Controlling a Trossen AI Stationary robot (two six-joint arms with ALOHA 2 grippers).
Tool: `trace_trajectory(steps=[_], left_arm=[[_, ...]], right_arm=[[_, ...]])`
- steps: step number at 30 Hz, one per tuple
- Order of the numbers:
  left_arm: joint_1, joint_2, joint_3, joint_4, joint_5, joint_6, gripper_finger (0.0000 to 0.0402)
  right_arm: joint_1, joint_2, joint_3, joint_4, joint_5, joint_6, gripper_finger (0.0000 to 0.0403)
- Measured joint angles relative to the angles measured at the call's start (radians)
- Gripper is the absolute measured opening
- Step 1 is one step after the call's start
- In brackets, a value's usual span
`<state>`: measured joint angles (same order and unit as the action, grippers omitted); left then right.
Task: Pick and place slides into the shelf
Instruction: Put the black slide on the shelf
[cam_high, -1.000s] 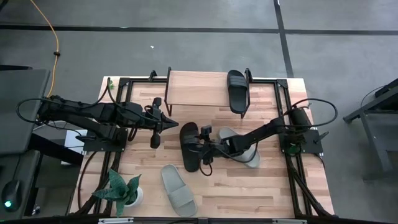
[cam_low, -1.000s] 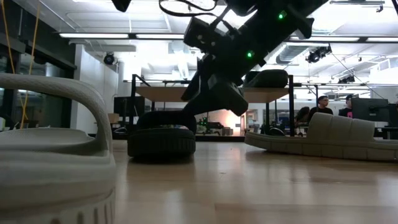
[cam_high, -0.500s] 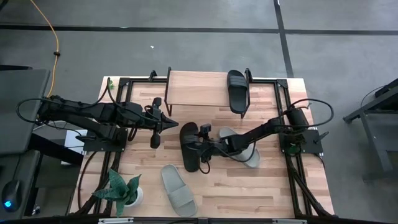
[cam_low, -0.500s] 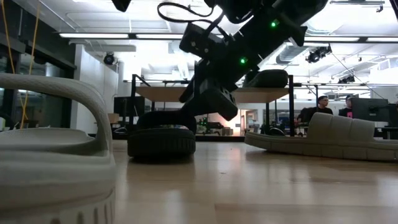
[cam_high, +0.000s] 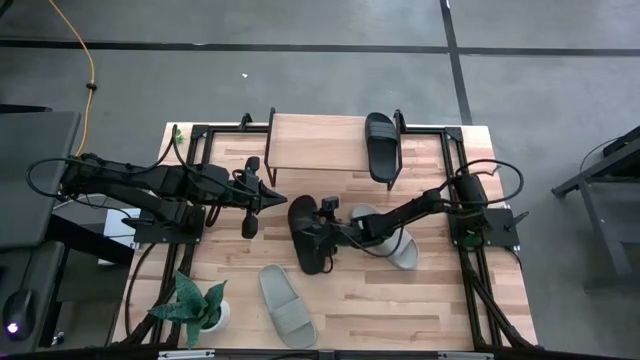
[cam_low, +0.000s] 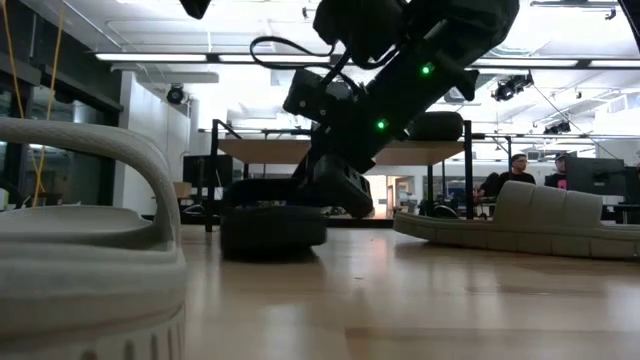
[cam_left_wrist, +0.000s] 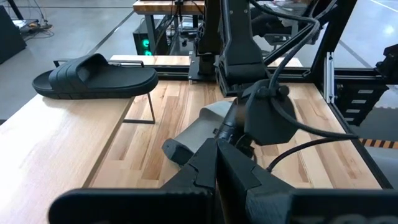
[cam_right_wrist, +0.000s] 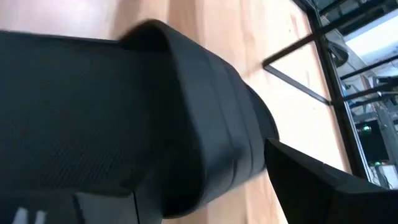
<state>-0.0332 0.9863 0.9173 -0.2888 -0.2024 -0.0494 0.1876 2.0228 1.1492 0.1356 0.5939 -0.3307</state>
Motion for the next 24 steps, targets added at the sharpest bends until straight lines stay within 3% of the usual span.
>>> trace_trajectory(steps=[5, 9, 22, 24], left_arm=[[0.000, 0.000, 0.000, 0.000, 0.000, 0.000, 0.0001], [0.000, 0.000, 0.000, 0.000, 0.000, 0.000, 0.0001], [0.000, 0.000, 0.000, 0.000, 0.000, 0.000, 0.0001], [0.000, 0.000, 0.000, 0.000, 0.000, 0.000, 0.0001]], right_arm=[[-0.005, 0.000, 0.000, 0.000, 0.005, 0.016, 0.0237], [-0.005, 0.000, 0.000, 0.000, -0.001, 0.015, 0.0210], [-0.005, -0.001, 0.002, -0.003, -0.054, 0.007, 0.0020], [-0.004, -0.001, 0.002, -0.004, -0.056, 0.004, 0.0008]])
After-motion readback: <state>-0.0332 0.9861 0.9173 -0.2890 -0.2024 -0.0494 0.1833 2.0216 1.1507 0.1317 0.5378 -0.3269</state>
